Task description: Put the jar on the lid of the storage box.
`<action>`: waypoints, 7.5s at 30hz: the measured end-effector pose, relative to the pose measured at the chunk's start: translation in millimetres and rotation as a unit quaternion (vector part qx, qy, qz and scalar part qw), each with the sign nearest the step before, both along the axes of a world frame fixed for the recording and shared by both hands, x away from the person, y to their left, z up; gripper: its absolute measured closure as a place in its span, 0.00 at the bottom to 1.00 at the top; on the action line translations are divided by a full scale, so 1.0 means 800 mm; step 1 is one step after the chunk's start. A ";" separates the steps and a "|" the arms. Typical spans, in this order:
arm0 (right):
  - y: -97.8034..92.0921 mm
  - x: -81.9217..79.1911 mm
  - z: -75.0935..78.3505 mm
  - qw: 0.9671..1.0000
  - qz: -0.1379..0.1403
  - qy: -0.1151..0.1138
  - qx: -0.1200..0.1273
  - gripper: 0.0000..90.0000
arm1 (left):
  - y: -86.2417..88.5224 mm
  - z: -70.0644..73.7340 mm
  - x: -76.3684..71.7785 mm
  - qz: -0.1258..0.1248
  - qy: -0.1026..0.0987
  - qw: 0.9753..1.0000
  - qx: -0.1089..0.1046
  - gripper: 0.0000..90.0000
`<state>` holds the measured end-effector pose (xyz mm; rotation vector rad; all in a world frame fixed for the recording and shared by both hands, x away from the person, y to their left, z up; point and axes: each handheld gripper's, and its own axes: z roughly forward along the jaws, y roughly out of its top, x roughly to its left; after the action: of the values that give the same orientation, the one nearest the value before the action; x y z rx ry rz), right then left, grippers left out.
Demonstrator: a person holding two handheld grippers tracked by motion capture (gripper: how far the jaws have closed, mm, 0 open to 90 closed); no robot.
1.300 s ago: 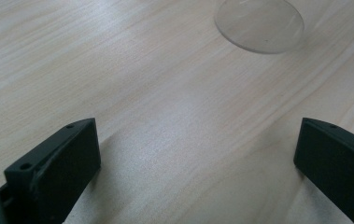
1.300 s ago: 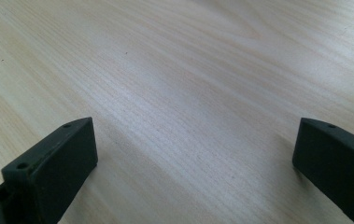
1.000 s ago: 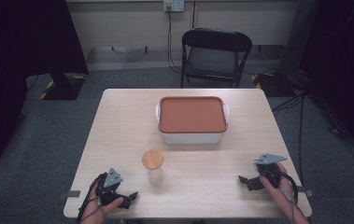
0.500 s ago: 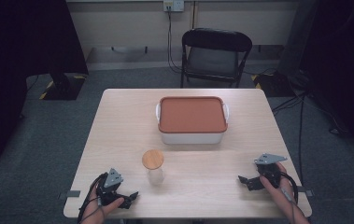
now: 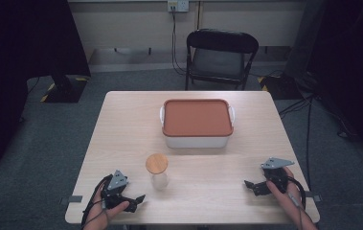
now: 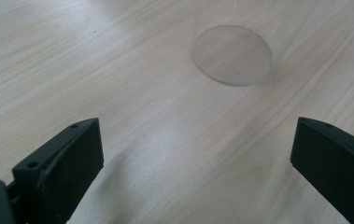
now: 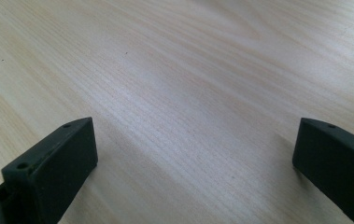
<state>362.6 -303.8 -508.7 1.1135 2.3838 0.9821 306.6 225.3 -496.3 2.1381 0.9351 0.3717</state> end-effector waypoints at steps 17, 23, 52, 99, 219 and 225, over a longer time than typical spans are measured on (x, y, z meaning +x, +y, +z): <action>0.000 0.000 0.000 1.000 0.000 0.000 0.000 0.00 | -0.016 0.008 0.006 -0.006 -0.003 1.000 -0.011 0.03; 0.000 0.000 0.000 1.000 0.000 0.000 0.000 0.00 | -0.022 0.011 0.008 -0.012 -0.003 1.000 -0.014 0.03; 0.000 0.000 0.000 1.000 0.000 0.000 0.000 0.00 | -0.046 0.016 0.020 -0.025 -0.001 0.999 -0.021 0.03; 0.000 0.000 0.000 1.000 0.000 0.000 0.000 0.00 | -0.067 0.026 0.037 -0.031 -0.004 0.999 -0.040 0.03; 0.000 0.000 0.000 1.000 0.000 0.000 0.000 0.00 | -0.089 0.018 0.063 -0.022 -0.007 0.997 -0.077 0.20; 0.000 0.000 0.000 1.000 0.000 0.000 0.000 0.00 | -0.090 0.017 0.063 -0.026 -0.010 0.996 -0.081 0.22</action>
<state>362.6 -303.7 -508.7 1.1134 2.3835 0.9820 357.2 153.0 -482.4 2.0034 0.8662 0.2818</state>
